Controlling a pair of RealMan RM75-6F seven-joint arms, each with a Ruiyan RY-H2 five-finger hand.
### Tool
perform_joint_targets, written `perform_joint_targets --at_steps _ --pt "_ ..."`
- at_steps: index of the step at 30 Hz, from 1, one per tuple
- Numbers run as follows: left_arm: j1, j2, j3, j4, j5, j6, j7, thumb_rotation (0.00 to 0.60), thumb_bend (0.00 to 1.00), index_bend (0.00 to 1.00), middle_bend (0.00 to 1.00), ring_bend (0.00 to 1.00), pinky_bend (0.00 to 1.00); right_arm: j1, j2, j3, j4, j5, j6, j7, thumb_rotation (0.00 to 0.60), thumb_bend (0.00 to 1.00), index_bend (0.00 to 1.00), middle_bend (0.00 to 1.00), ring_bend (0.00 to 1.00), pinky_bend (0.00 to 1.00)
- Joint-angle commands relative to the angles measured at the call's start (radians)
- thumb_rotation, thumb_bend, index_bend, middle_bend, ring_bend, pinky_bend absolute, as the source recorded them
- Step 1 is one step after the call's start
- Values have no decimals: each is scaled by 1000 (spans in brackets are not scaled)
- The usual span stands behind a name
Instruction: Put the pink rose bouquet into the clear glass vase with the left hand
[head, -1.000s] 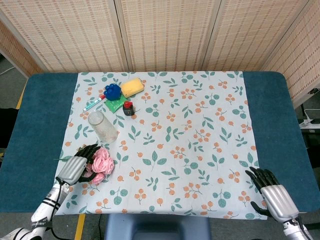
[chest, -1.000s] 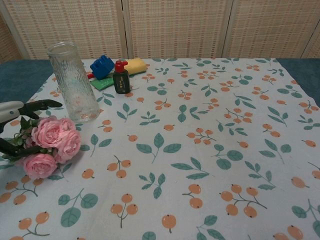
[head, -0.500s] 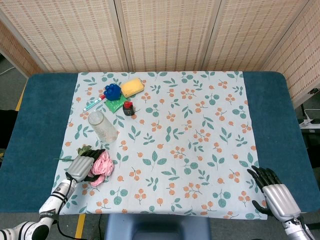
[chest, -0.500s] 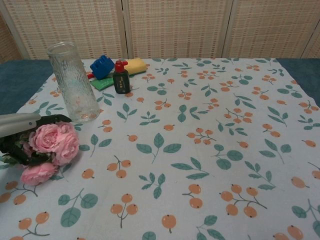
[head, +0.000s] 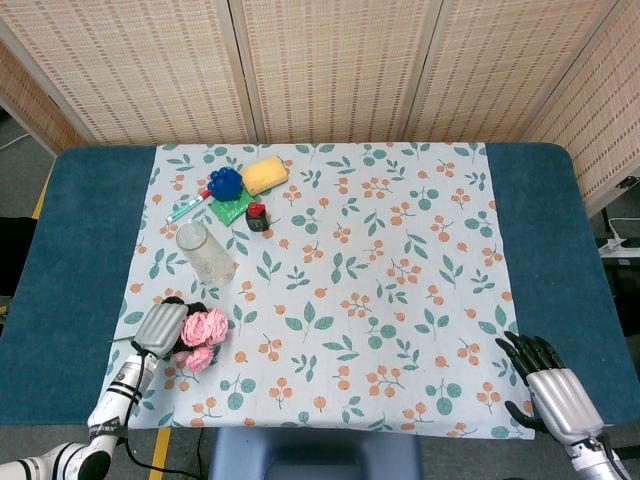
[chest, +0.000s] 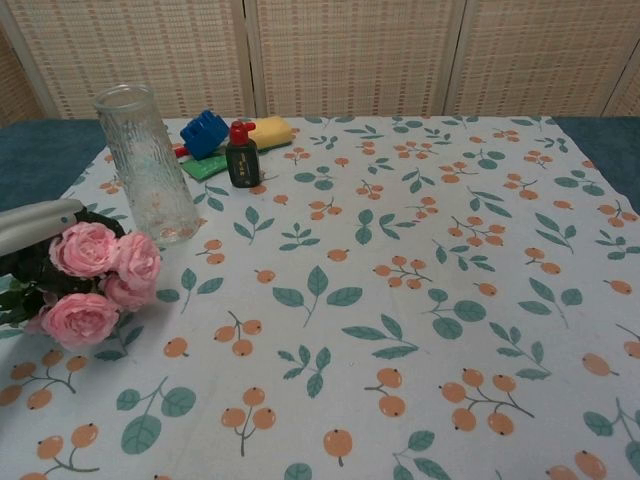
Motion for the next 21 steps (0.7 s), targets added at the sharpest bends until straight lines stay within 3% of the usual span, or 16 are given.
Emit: perform_joint_targets --at_steps 1,7,11,14,21 --pt "58 -19 -23 33 153 175 -227 600 580 483 599 497 269 0 0 1 1 1 0 1 600 213 0 0 0 0" --pt "104 29 -118 -19 231 364 -628 600 580 486 616 512 309 1 1 -1 0 -1 -4 3 600 213 0 0 0 0" --pt "96 56 -249 -80 179 422 -850 600 579 499 630 521 325 1 1 -3 -2 -4 -5 1 600 213 0 0 0 0" --pt "65 78 -332 -119 132 403 -924 600 580 500 631 523 326 1 0 -4 -2 -5 -5 -1 600 213 0 0 0 0" --pt "-36 139 -493 -188 -3 281 -969 600 576 501 637 523 326 1 1 -1 -3 2 -7 -3 600 213 0 0 0 0"
